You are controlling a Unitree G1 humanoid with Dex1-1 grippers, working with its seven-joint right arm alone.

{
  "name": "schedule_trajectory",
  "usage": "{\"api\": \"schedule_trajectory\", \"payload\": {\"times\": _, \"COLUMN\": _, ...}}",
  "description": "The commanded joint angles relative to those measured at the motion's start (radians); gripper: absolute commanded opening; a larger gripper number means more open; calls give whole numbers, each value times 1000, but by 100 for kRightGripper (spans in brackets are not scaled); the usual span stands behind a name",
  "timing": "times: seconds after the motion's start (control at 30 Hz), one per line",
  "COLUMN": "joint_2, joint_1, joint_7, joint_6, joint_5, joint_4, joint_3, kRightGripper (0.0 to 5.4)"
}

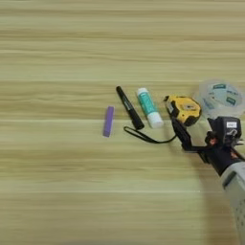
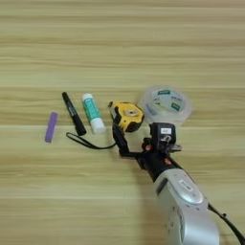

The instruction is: Move the objects on the table

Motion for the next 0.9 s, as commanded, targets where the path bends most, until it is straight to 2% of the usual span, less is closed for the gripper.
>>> {"api": "schedule_trajectory", "payload": {"times": 0.03, "joint_2": -17, "joint_1": -80, "joint_7": -9, "joint_6": -55, "joint_5": -17, "joint_4": 18, "joint_3": 0, "kRightGripper": 535}}
{"api": "schedule_trajectory", "payload": {"times": 0.57, "joint_2": -31, "joint_1": -287, "joint_7": -26, "joint_6": -176, "joint_5": -82, "joint_4": 336, "joint_3": -5, "kRightGripper": 535}}
{"api": "schedule_trajectory", "payload": {"times": 0.9, "joint_2": -25, "joint_1": -333, "joint_7": -38, "joint_6": -244, "joint_5": -107, "joint_4": 431, "joint_3": 0, "kRightGripper": 535}}
